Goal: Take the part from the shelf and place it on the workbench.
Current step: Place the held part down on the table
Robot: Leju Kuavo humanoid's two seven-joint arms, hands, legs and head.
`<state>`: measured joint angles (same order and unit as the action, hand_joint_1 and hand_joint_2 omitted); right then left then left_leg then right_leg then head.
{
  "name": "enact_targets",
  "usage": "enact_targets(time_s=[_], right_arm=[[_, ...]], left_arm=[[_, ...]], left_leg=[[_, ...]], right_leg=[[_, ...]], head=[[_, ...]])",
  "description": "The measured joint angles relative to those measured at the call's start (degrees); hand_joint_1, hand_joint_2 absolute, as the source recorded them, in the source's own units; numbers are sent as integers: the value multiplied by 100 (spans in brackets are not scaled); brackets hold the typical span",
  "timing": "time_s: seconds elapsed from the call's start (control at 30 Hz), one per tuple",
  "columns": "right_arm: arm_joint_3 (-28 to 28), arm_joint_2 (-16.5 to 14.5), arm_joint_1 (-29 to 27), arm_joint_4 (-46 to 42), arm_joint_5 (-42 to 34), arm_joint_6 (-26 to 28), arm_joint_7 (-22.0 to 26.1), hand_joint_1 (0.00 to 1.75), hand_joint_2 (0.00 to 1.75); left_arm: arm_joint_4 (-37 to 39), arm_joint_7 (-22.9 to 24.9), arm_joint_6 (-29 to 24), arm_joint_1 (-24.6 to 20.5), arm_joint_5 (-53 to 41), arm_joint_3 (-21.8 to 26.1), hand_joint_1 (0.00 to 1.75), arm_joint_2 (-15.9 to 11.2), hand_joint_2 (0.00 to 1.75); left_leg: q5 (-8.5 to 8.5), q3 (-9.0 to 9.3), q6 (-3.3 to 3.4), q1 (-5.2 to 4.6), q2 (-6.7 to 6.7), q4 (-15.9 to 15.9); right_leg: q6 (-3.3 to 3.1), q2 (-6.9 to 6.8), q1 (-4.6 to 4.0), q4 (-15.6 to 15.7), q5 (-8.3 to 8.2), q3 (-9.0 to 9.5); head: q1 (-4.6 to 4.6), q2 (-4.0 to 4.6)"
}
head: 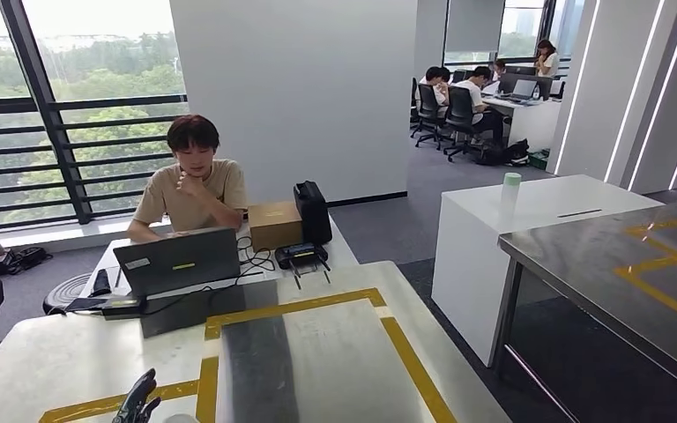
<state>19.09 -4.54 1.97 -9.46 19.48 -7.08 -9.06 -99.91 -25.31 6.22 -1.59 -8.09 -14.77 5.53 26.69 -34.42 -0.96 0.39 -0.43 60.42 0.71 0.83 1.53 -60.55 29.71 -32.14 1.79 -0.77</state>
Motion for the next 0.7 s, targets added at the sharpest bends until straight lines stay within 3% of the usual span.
enact_targets(time_s=[0.07, 0.17, 0.2, 0.23, 0.27, 0.33, 0.4, 0.43, 0.53, 0.57, 0.6, 0.67, 0.7], right_arm=[[105, -13, -4, 0, -58, 0, -8, 0, 0], [229, -19, -11, 0, -102, 0, -12, 0, 0], [257, -21, -13, 0, -106, 0, -12, 0, 0], [279, -25, -13, 0, -108, 0, -13, 0, 0], [294, -27, -13, 0, -109, 0, -14, 0, 0], [323, -42, -11, 0, -110, 0, -29, 0, 0], [355, -63, -14, 0, -110, 2, -61, 0, 0], [370, -73, -16, 0, -110, 3, -74, 0, 0], [392, -105, -25, 0, -110, 1, -85, 0, 0], [394, -113, -29, 1, -110, 0, -87, 0, 0], [395, -117, -33, 1, -110, 0, -89, 0, 0], [397, -126, -31, 2, -110, 0, -90, 0, 0], [397, -128, -29, 1, -109, 0, -89, 0, 0]], left_arm=[[-121, -36, -14, 11, 143, -158, 0, 1, 0], [-322, -95, -67, 81, 278, -316, 0, -20, 0], [-377, -107, -82, 117, 309, -349, 0, -34, 0], [-436, -117, -95, 157, 335, -376, 0, -50, 0], [-499, -128, -110, 199, 361, -397, 0, -67, 0], [-669, -152, -151, 268, 406, -421, 0, -102, 0], [-859, -167, -186, 335, 430, -435, 0, -136, 0], [-946, -169, -197, 368, 433, -441, 0, -151, 0], [-1130, -165, -204, 450, 434, -450, 0, -185, 0], [-1167, -164, -205, 465, 434, -455, 0, -191, 0], [-1199, -163, -207, 479, 435, -459, 0, -197, 0], [-1257, -173, -227, 530, 431, -466, 0, -208, 0], [-1292, -187, -245, 572, 423, -467, 0, -215, 0]], left_leg=[[177, -100, -57, 15, 8, 171], [842, -403, -101, 23, 16, 1070], [973, -457, -102, 23, 16, 1336], [992, -426, -92, 23, 16, 1434], [915, -299, -73, 21, 16, 1338], [681, 205, -12, 11, 17, 643], [579, 606, 32, -31, 16, 24], [579, 666, 52, -58, 14, -110], [435, 589, 164, -94, 21, -192], [369, 548, 215, -87, 30, -217], [296, 494, 256, -76, 39, -238], [180, 364, 308, -85, 55, -234], [120, 289, 315, -93, 64, -225]], right_leg=[[-104, -17, 1, -1, -68, -70], [-179, -48, -18, 3, -186, -222], [-183, -58, -31, 1, -228, -280], [-184, -64, -43, -2, -272, -340], [-180, -68, -55, -5, -317, -400], [-158, -70, -69, -8, -411, -504], [-101, -67, -70, 7, -500, -543], [-62, -67, -60, 24, -544, -543], [58, -64, -25, 59, -607, -554], [84, -61, -21, -20, -484, -589], [101, -59, -19, -209, -256, -650], [123, -60, -23, -852, 323, -812], [131, -60, -30, -1184, 500, -865]], head=[[4, 0], [7, 0], [7, 0], [7, 0], [7, 0], [7, 0], [5, 0], [5, 0], [4, 0], [2, 0], [1, 0], [-2, 1], [-2, 1]])
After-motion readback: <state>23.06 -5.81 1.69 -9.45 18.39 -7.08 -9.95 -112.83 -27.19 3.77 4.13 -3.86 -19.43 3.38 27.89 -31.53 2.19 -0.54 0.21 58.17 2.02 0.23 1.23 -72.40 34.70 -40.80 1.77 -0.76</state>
